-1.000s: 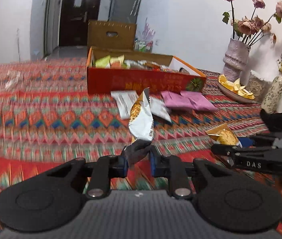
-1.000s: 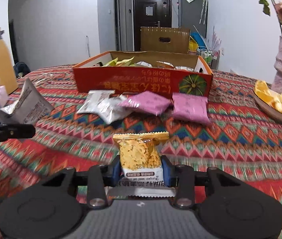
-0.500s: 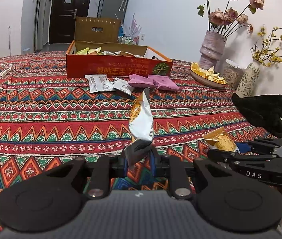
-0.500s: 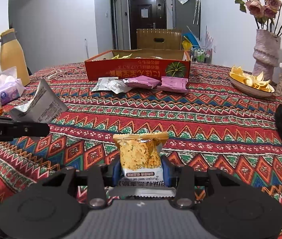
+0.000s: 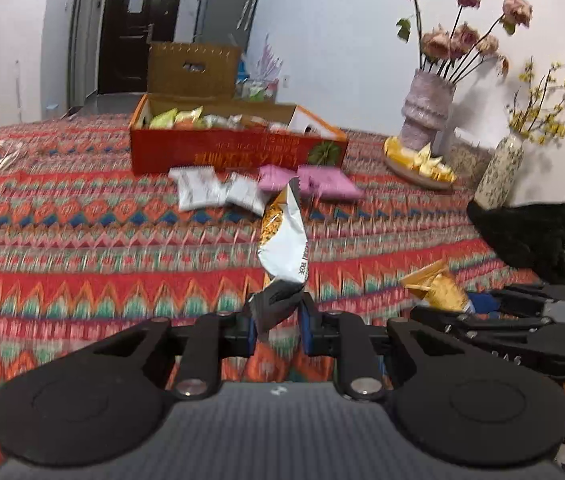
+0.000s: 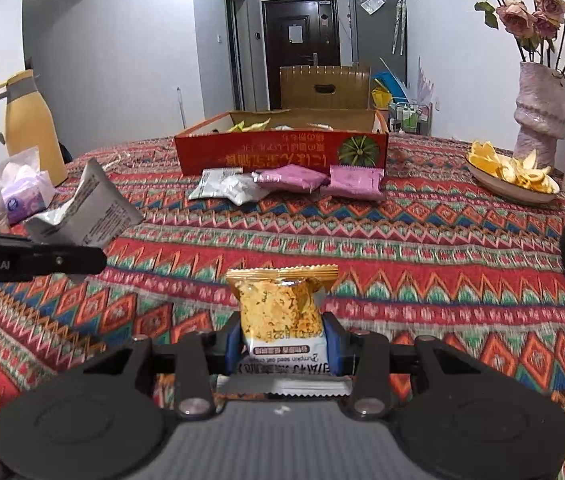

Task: Organize snacks
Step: 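Carry both cracker bags over the box and open both tools, then withdraw both tools from the box toward the remaining pink packets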

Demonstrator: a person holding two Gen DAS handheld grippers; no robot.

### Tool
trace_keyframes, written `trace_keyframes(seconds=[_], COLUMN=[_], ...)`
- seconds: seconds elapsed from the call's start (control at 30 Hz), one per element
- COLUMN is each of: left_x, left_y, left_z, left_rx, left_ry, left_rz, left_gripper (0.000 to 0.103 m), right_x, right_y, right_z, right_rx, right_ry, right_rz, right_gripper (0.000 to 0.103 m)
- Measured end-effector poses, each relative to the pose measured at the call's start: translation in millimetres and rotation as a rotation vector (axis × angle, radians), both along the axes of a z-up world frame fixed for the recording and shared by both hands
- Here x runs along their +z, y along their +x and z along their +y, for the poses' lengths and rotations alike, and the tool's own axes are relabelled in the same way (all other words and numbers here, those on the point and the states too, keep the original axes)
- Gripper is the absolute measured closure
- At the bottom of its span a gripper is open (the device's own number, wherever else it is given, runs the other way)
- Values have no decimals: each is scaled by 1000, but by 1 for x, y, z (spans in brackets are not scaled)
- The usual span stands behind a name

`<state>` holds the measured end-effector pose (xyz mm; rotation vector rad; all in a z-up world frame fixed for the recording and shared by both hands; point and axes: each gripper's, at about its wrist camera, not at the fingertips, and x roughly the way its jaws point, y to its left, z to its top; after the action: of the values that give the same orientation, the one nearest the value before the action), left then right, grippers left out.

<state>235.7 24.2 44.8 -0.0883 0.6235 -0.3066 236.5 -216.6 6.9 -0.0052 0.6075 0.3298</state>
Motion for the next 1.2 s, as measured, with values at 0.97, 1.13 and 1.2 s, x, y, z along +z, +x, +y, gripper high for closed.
trace_keyframes(seconds=[0.97, 1.13, 1.2], left_x=[-14, -6, -2], left_y=[344, 339, 336], left_z=[3, 14, 15], left_rx=[74, 88, 91], left_ry=[-23, -49, -45], left_rz=[44, 14, 4], left_gripper=[73, 64, 63], right_x=[22, 20, 23], right_y=[358, 355, 354], right_z=[66, 66, 63], right_rx=[-25, -11, -2], right_ry=[7, 15, 24], right_rz=[-8, -6, -11], right_gripper=[60, 45, 43])
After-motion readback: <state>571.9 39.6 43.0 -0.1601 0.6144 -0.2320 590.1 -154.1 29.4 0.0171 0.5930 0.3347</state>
